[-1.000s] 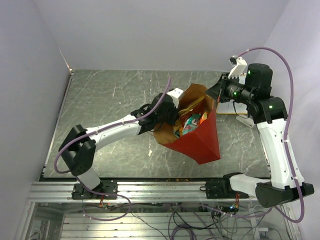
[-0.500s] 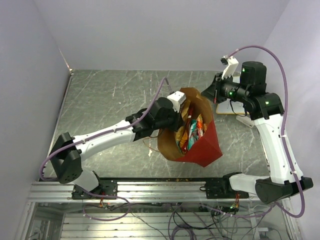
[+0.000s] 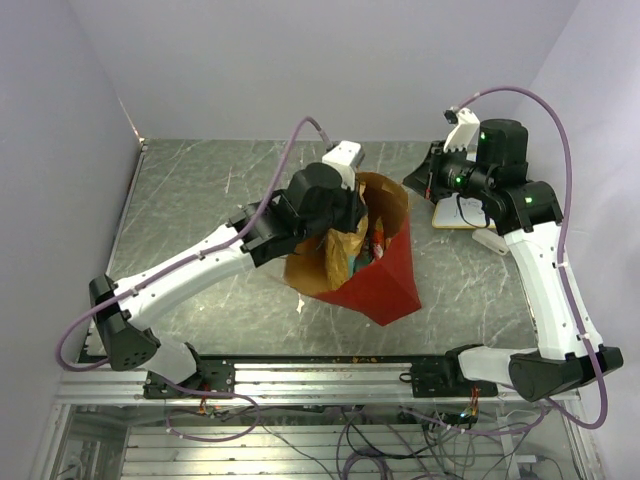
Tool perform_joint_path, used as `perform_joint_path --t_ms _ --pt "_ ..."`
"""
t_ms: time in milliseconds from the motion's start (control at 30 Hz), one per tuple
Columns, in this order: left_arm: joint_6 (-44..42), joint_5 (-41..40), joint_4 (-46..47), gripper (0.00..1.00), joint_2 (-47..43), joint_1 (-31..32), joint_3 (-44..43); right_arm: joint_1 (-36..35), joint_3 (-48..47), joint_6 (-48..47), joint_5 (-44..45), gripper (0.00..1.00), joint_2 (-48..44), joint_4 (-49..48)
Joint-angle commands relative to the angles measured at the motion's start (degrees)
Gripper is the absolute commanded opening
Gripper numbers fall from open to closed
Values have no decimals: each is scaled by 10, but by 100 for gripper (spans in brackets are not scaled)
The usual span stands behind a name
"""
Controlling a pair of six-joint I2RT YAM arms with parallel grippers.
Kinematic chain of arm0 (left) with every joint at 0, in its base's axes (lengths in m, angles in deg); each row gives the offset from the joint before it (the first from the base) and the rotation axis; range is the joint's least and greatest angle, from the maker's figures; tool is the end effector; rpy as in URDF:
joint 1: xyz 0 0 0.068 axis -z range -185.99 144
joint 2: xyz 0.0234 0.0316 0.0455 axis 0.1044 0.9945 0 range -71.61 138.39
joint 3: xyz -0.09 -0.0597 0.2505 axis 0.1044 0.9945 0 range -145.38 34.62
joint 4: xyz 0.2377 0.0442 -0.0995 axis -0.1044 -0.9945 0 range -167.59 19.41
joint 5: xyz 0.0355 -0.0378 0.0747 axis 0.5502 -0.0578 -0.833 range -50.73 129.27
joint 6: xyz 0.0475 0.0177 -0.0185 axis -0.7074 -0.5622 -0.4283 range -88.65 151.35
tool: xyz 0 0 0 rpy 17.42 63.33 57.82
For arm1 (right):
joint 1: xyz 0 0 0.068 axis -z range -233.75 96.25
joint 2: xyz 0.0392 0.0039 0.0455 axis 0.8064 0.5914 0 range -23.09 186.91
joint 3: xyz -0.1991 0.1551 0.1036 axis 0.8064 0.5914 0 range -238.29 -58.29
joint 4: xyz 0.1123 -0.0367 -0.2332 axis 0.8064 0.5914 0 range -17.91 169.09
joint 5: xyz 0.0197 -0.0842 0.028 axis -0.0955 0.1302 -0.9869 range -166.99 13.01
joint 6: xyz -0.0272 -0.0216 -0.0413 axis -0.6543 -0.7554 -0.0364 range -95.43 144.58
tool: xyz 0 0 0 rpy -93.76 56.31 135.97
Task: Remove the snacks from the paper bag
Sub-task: Take out the snack from the paper bag.
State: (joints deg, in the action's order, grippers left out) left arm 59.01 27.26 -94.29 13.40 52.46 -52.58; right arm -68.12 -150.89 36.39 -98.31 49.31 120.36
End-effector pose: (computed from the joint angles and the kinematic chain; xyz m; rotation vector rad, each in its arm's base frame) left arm 0.1846 -0.2866 0.4058 0.3963 1.9825 -0.7821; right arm 0.2331 0.0731 0.4555 -0.2810 2.0718 0.6633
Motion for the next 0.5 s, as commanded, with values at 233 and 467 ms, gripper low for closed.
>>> perform_joint_path --t_ms 233,467 --pt "-35 -22 -17 7 -12 3 -185 -2 32 51 0 0 -36 -64" --pt "-58 -62 -102 7 39 -18 -365 -2 42 58 27 0 -51 -57"
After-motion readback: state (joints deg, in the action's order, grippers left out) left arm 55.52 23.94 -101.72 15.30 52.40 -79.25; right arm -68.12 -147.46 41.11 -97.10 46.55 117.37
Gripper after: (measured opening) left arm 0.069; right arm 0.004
